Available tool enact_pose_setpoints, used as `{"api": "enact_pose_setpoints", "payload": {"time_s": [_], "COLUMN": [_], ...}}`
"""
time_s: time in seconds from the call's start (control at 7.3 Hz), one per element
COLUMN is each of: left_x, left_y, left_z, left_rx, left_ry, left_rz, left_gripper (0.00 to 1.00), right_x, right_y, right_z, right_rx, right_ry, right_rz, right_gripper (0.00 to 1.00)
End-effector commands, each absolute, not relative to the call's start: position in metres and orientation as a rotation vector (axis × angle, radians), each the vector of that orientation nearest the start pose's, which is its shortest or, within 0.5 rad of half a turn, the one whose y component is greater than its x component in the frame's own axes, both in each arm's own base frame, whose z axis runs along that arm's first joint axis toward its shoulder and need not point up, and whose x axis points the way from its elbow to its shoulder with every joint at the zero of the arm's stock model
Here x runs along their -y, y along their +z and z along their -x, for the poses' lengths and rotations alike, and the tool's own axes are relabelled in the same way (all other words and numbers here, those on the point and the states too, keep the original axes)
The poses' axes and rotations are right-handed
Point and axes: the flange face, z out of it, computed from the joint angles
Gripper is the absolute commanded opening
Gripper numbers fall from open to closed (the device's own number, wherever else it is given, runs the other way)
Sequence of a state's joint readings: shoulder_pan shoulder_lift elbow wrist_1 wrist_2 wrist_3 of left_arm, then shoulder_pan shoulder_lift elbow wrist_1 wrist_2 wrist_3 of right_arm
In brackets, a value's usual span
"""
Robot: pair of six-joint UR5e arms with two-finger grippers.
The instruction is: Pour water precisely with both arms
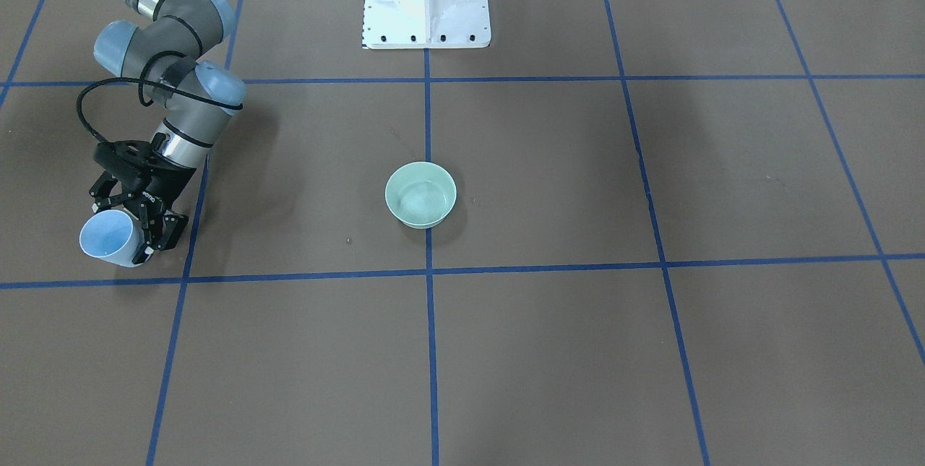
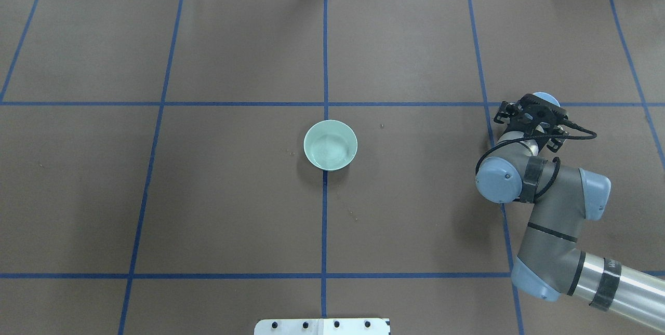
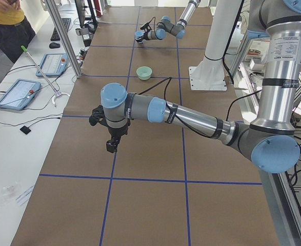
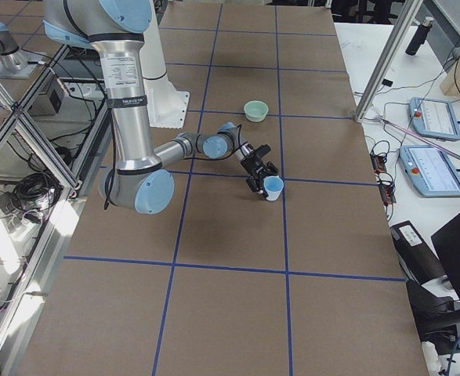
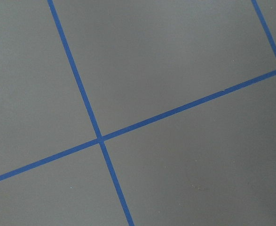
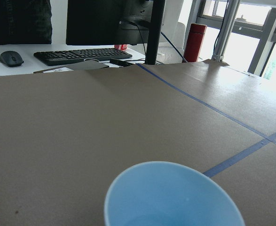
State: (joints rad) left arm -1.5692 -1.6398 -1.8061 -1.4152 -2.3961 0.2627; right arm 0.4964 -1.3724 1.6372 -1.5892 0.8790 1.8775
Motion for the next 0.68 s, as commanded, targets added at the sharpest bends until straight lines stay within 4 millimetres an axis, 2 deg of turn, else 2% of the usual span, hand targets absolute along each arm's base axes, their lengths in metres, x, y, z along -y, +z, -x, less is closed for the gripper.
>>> {"api": "enact_pose_setpoints", "payload": {"time_s": [0.0, 0.27, 0.41, 0.55], "left_x": [0.512, 0.505, 0.501, 0.501], "left_y": [0.521, 0.517, 0.521, 0.520], "left_z": [0.059, 0.059, 0.059, 0.059], "left_rx": [-0.802, -0.799, -0.800, -0.800], "left_ry": [0.311, 0.313, 0.311, 0.312], "left_rz": [-0.248, -0.256, -0.246, -0.248], "left_gripper": [1.00, 1.00, 1.00, 1.00], "right_x": [0.450, 0.454, 0.458, 0.463], "right_y": [0.537, 0.536, 0.533, 0.526], "right_z": [0.414, 0.410, 0.406, 0.400], "right_rx": [0.155, 0.151, 0.148, 0.149], "right_ry": [0.849, 0.855, 0.862, 0.869], "right_rz": [-0.732, -0.746, -0.769, -0.795], "right_gripper": [0.90, 0.09, 0.00, 0.00]}}
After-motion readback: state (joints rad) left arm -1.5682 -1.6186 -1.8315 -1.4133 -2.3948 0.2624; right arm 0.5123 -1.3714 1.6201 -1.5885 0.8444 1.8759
